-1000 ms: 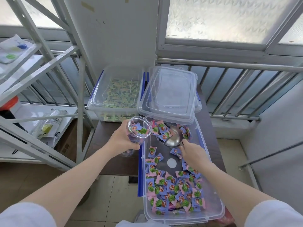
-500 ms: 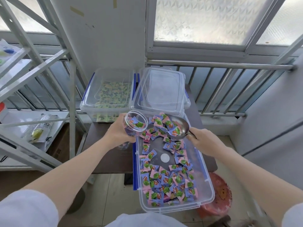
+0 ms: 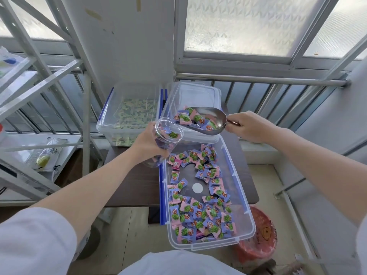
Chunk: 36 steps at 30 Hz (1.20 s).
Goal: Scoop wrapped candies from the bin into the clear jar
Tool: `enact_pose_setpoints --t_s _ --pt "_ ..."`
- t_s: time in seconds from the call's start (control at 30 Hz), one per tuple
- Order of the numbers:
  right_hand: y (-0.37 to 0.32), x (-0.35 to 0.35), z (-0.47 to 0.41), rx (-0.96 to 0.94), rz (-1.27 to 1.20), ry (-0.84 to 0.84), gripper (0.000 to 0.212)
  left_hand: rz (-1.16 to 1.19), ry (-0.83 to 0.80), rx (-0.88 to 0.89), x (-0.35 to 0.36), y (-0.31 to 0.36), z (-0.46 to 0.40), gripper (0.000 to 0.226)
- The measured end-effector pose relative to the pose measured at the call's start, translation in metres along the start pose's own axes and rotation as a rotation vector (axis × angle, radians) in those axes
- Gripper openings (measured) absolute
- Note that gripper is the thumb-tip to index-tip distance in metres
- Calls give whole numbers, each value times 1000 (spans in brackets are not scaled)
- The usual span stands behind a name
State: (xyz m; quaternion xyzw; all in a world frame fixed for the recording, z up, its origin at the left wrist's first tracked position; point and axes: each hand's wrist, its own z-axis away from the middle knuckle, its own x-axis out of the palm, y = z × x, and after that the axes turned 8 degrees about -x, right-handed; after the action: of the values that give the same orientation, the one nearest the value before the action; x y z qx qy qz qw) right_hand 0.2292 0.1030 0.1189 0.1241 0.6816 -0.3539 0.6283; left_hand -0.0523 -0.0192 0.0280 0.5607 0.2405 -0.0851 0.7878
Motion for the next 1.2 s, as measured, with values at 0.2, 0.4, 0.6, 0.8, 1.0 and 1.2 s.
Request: enact_pose_setpoints --t_s 0.2,0.4,0.6,0.8,1.0,1.2 --pt "-30 -18 -26 -89 159 -149 31 2 0 2 0 -1 2 93" --pt "-80 -25 -61 -203 409 -258 29 10 23 -34 -1 -16 13 86" --pt "-87 -41 -70 -213 542 -291 32 149 67 -117 6 -39 22 79" --pt "-87 -44 -78 -225 536 -276 36 141 90 -146 0 -50 24 84" --pt "-70 -46 -70 -195 397 -265 32 156 117 -131 -9 -53 24 92" --pt "-37 -13 -53 -160 156 -207 35 192 111 -113 -10 -48 25 89"
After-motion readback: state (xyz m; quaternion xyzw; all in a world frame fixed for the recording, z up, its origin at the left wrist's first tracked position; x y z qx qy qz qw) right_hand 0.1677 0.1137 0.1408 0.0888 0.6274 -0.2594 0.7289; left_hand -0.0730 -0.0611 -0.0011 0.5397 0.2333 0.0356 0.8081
